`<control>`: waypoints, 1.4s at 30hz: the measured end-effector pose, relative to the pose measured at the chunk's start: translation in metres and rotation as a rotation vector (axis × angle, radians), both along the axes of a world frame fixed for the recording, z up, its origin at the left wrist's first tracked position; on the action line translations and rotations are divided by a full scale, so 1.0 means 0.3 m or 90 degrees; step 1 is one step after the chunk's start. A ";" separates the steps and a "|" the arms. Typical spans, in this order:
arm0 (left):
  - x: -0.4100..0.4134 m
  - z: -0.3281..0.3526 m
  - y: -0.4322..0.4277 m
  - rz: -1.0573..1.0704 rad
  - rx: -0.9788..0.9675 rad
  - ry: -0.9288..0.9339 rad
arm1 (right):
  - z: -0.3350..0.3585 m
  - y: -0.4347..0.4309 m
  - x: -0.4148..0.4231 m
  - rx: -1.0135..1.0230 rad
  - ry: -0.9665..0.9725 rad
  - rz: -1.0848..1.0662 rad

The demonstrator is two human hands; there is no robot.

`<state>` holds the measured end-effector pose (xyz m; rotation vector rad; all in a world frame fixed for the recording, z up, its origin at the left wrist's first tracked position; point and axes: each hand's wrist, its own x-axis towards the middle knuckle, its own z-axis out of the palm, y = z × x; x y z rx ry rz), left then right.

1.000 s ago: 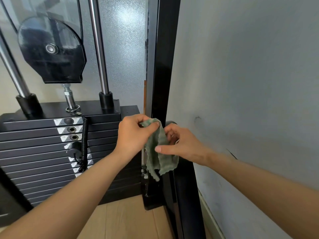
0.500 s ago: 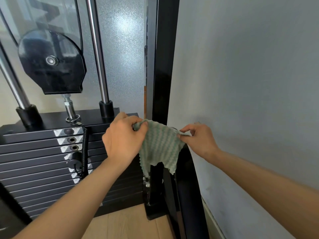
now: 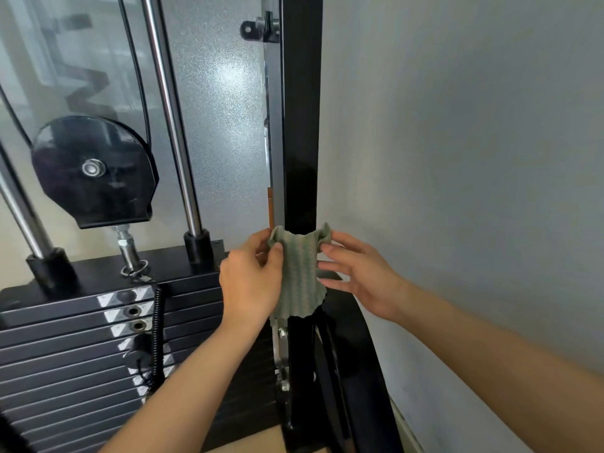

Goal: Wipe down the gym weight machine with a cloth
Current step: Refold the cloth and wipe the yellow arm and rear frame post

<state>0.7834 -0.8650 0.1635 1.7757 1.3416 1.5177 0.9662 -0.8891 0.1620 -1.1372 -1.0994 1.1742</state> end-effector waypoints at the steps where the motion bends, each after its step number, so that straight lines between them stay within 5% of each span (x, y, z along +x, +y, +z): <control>1: 0.007 0.000 -0.003 -0.016 0.001 0.005 | -0.002 -0.002 -0.011 0.013 -0.025 0.006; 14: 0.076 0.090 0.007 0.000 0.042 -0.096 | 0.121 0.031 -0.075 0.192 -0.063 -0.130; 32: 0.108 0.591 0.044 -0.014 0.187 -0.175 | 0.573 0.116 -0.078 0.343 -0.063 -0.171; 42: 0.140 0.901 -0.019 0.006 0.097 -0.210 | 0.919 0.088 -0.083 0.270 -0.082 -0.181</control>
